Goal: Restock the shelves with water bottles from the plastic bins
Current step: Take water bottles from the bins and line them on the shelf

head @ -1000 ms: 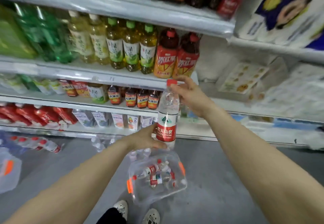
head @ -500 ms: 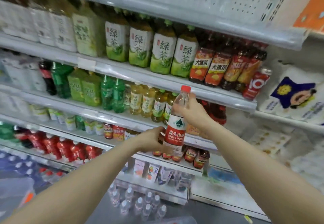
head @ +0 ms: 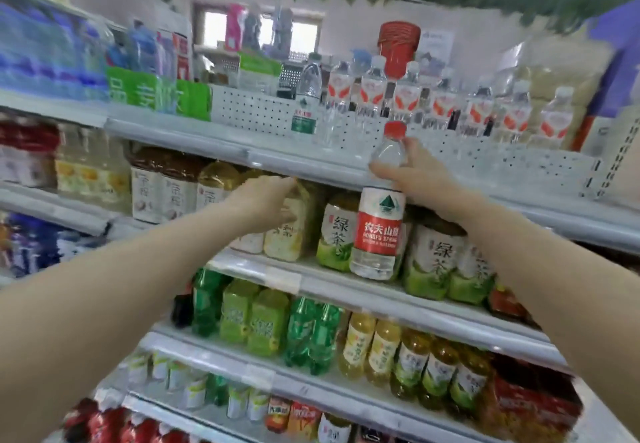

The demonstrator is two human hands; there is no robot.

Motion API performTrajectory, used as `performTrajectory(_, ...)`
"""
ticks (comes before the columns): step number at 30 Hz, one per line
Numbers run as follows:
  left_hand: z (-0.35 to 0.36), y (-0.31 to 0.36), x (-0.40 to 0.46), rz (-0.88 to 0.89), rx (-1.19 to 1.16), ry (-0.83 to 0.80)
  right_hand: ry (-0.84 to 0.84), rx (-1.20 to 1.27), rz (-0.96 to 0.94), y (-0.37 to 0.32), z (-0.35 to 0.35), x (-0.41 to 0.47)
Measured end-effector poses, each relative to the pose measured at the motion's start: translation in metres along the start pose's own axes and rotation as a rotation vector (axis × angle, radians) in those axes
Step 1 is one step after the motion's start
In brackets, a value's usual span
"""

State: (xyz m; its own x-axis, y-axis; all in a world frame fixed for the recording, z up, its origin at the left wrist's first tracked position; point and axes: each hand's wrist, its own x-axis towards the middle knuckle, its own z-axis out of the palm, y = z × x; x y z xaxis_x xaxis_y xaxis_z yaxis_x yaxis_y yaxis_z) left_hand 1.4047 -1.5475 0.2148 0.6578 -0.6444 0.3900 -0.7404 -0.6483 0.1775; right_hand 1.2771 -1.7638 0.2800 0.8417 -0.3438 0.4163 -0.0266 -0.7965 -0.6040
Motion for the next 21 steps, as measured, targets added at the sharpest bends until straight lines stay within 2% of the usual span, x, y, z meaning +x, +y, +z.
performTrajectory(4, -0.043, -0.043, 0.040, -0.013, 0.017, 0.100, 0.065, 0.109, -0.047, -0.053, 0.001, 0.066)
performTrajectory(8, -0.064, -0.070, 0.081, -0.020, 0.029, 0.176, 0.171, 0.110, -0.095, -0.091, 0.005, 0.123)
performTrajectory(14, -0.064, -0.085, 0.138, -0.048, 0.037, 0.186, 0.329, 0.041, -0.163, -0.100, 0.022, 0.190)
performTrajectory(21, -0.041, -0.101, 0.177, -0.082, 0.024, 0.111, 0.264, 0.003, -0.209, -0.092, 0.058, 0.234)
